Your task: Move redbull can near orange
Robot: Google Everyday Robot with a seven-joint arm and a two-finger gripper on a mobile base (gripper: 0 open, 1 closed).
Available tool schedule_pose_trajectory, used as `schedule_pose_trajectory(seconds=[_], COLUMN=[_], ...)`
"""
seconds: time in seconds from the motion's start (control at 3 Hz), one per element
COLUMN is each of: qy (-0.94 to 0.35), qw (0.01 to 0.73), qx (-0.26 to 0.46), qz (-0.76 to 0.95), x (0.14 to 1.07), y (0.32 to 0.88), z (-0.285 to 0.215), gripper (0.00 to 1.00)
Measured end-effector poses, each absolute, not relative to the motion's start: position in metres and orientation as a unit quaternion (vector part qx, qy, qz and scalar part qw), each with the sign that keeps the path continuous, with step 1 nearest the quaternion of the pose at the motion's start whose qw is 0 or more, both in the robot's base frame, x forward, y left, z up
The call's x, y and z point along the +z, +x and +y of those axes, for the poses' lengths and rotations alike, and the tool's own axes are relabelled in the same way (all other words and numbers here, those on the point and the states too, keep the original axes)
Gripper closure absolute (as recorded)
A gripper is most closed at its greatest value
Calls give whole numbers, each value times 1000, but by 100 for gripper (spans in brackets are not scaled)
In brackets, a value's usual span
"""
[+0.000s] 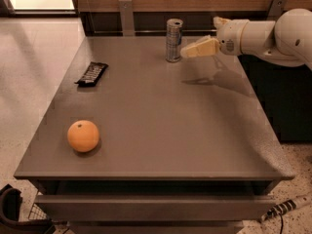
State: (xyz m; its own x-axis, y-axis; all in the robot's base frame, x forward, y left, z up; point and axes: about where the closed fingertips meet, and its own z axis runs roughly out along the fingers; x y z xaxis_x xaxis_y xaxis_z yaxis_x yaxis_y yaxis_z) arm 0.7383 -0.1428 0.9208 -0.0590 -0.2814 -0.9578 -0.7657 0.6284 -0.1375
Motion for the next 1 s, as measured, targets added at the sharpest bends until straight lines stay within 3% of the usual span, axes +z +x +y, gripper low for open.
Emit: schedule_pose_trajectory(seconds=[1.0], qy=[-346], qw=[589], qx=[297], qz=[667], x=[883], y=[776], z=[-91], gripper=[0])
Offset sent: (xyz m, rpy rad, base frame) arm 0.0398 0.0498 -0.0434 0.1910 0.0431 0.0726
